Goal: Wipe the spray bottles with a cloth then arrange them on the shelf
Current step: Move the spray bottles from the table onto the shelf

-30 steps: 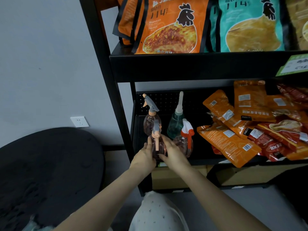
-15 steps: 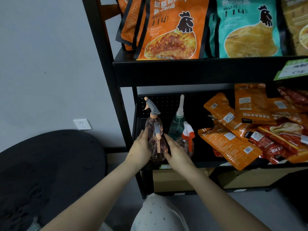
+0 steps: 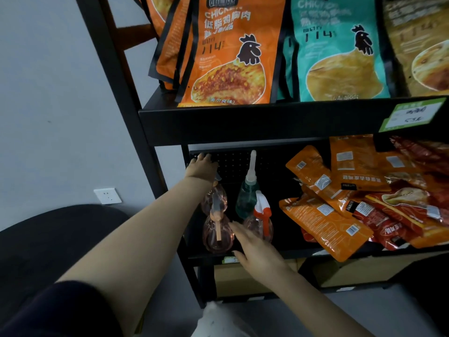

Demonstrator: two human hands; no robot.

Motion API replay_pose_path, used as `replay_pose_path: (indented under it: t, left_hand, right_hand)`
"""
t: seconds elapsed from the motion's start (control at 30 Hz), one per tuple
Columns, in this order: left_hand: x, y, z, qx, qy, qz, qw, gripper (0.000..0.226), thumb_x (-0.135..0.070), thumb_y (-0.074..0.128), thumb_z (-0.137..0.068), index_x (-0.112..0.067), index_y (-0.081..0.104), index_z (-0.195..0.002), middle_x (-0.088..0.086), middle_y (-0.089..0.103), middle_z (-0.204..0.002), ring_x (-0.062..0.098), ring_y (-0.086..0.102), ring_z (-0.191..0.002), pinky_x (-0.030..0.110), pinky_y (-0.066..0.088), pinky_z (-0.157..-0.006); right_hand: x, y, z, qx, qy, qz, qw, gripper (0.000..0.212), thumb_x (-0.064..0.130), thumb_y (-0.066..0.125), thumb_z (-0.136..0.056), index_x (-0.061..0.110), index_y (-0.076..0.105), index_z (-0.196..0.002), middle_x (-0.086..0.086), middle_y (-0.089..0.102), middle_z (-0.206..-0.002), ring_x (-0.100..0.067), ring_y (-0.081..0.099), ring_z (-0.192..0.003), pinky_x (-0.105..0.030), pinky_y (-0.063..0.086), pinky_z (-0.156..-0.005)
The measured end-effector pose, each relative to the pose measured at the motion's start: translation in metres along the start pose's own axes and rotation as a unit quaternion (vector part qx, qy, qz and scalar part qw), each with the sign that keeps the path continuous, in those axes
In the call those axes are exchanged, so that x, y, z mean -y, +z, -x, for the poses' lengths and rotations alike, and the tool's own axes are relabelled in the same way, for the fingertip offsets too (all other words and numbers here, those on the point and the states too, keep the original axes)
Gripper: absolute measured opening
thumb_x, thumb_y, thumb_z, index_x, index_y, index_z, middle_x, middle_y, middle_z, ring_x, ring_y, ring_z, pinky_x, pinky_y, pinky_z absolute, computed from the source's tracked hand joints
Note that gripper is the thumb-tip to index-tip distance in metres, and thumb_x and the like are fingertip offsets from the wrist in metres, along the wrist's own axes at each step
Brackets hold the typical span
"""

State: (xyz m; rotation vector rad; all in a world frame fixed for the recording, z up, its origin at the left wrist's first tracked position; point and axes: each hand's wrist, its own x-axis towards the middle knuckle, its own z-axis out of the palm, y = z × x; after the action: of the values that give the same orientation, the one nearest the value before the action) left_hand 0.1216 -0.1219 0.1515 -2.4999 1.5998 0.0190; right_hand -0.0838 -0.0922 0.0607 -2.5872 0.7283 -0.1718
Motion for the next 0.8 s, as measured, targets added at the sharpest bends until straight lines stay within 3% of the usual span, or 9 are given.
replay_pose_path:
  t: [0.13, 0.27, 0.37, 0.47, 0.53, 0.63, 0.8]
  left_hand:
    - [0.003, 0.006, -0.017, -0.031, 0.033, -0.096, 0.994, 0.038, -0.025, 0.049, -0.095, -0.012, 0.052, -0.131, 0.011, 0.047, -0.136, 0.028, 0.035, -0.133, 0.037, 0.027, -0.109]
    - [0.002, -0.002, -0.021, -0.050, 0.027, -0.097, 0.994, 0.033, -0.033, 0.054, -0.094, -0.007, 0.062, -0.113, 0.008, 0.063, -0.117, 0.027, 0.057, -0.114, 0.034, 0.042, -0.094]
    - [-0.001, -0.004, -0.021, -0.048, -0.017, -0.044, 0.998, 0.032, -0.035, 0.050, -0.095, -0.007, 0.061, -0.107, 0.008, 0.065, -0.105, 0.028, 0.063, -0.102, 0.033, 0.047, -0.076]
    - [-0.004, -0.004, -0.024, -0.032, -0.056, 0.039, 0.997, 0.019, -0.025, 0.063, -0.086, -0.007, 0.063, -0.093, 0.003, 0.060, -0.081, 0.025, 0.061, -0.080, 0.031, 0.046, -0.065]
    - [-0.006, -0.002, -0.027, -0.018, -0.080, 0.109, 0.991, 0.011, -0.017, 0.064, -0.083, -0.007, 0.063, -0.086, 0.005, 0.064, -0.084, 0.024, 0.062, -0.079, 0.032, 0.051, -0.067]
    - [-0.007, 0.001, -0.030, -0.008, -0.091, 0.208, 0.974, 0.015, -0.014, 0.054, -0.087, -0.008, 0.066, -0.093, 0.008, 0.067, -0.083, 0.026, 0.069, -0.085, 0.032, 0.053, -0.065]
    - [-0.006, 0.008, -0.031, -0.017, -0.084, 0.232, 0.969, 0.015, -0.012, 0.055, -0.088, -0.006, 0.064, -0.098, 0.007, 0.066, -0.081, 0.025, 0.067, -0.077, 0.030, 0.049, -0.058]
  right_hand:
    - [-0.008, 0.001, -0.001, 0.020, -0.011, 0.032, 0.999, 0.064, 0.028, 0.044, -0.099, 0.027, 0.007, -0.151, 0.009, 0.010, -0.158, -0.015, 0.025, -0.141, -0.029, 0.035, -0.107]
    - [-0.016, 0.001, 0.000, 0.020, -0.023, 0.049, 0.998, 0.062, 0.028, 0.044, -0.100, 0.025, 0.009, -0.151, 0.006, 0.012, -0.158, -0.011, 0.017, -0.143, -0.025, 0.025, -0.111]
    - [-0.019, 0.003, 0.001, 0.022, -0.030, 0.058, 0.998, 0.061, 0.026, 0.043, -0.100, 0.024, 0.010, -0.151, 0.005, 0.013, -0.157, -0.012, 0.016, -0.143, -0.025, 0.024, -0.112]
    - [-0.021, 0.009, 0.004, 0.024, -0.037, 0.069, 0.997, 0.061, 0.026, 0.042, -0.100, 0.024, 0.010, -0.151, 0.005, 0.013, -0.158, -0.011, 0.014, -0.144, -0.024, 0.022, -0.112]
    - [-0.022, 0.011, 0.005, 0.028, -0.038, 0.072, 0.996, 0.060, 0.026, 0.042, -0.100, 0.024, 0.011, -0.151, 0.006, 0.013, -0.158, -0.012, 0.015, -0.144, -0.025, 0.021, -0.113]
    - [-0.024, 0.011, 0.008, 0.034, -0.040, 0.075, 0.996, 0.059, 0.026, 0.041, -0.100, 0.025, 0.012, -0.151, 0.007, 0.014, -0.158, -0.012, 0.017, -0.143, -0.025, 0.022, -0.112]
    - [-0.026, 0.007, 0.010, 0.029, -0.045, 0.081, 0.995, 0.057, 0.026, 0.041, -0.100, 0.025, 0.016, -0.151, 0.007, 0.017, -0.157, -0.012, 0.018, -0.143, -0.024, 0.021, -0.112]
